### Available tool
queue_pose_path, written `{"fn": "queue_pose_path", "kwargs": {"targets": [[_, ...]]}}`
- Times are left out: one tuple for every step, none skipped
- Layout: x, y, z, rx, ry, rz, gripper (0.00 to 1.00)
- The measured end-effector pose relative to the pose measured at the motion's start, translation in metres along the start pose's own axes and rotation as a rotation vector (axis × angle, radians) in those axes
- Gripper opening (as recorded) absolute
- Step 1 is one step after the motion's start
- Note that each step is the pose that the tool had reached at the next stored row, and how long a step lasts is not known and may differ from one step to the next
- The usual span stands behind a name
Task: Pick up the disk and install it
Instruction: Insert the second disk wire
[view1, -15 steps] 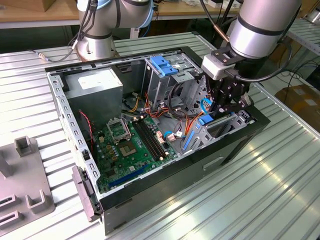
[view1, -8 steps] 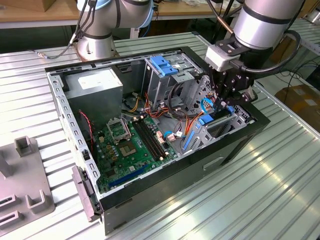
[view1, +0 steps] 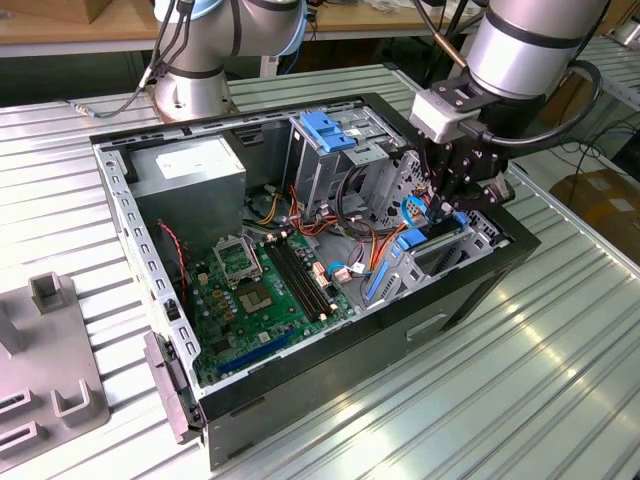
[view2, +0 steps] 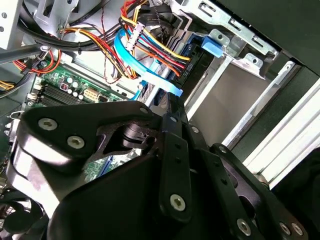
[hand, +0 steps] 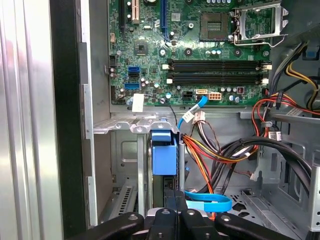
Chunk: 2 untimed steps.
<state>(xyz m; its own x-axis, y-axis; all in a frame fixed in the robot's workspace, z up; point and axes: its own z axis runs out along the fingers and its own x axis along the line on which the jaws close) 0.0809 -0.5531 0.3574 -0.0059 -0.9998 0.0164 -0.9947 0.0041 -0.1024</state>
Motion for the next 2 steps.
{"fn": "queue_pose_path", "kwargs": {"targets": [[0.0000, 0.0000, 0.0000, 0.0000, 0.0000, 0.000, 0.10], [0.0000, 0.0000, 0.0000, 0.0000, 0.0001, 0.000, 0.10]]}}
